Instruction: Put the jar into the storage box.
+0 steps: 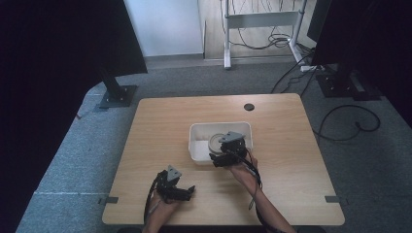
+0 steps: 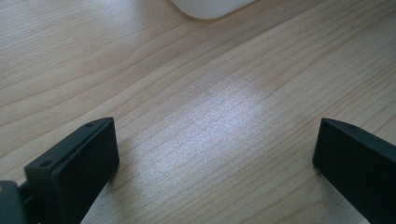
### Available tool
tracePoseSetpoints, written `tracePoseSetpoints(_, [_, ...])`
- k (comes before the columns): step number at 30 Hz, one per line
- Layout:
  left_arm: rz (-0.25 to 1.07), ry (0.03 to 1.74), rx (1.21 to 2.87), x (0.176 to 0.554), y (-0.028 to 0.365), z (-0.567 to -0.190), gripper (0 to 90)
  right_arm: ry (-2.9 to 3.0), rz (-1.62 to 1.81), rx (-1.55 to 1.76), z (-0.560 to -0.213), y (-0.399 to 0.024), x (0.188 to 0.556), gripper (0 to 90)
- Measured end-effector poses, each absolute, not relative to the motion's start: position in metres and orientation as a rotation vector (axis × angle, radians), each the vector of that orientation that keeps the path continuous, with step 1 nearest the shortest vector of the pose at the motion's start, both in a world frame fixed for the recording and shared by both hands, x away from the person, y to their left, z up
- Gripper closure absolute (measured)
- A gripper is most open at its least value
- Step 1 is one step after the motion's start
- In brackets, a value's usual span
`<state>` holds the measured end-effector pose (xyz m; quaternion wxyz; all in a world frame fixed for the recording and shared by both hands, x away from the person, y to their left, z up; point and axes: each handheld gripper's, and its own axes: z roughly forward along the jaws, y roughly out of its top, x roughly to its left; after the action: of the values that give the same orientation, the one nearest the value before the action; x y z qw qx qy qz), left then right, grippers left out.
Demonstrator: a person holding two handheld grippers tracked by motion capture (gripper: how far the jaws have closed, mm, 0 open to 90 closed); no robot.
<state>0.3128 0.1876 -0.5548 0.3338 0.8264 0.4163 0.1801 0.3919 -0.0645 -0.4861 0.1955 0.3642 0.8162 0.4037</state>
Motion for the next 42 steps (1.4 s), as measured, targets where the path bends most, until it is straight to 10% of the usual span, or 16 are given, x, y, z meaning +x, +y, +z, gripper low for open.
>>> tracePoseSetpoints(42, [0.468,1.086,2.158,0.313,0.188,-0.555,0.0,2.309,1.063,1.124,-0.525,-0.031,0.425,9.6])
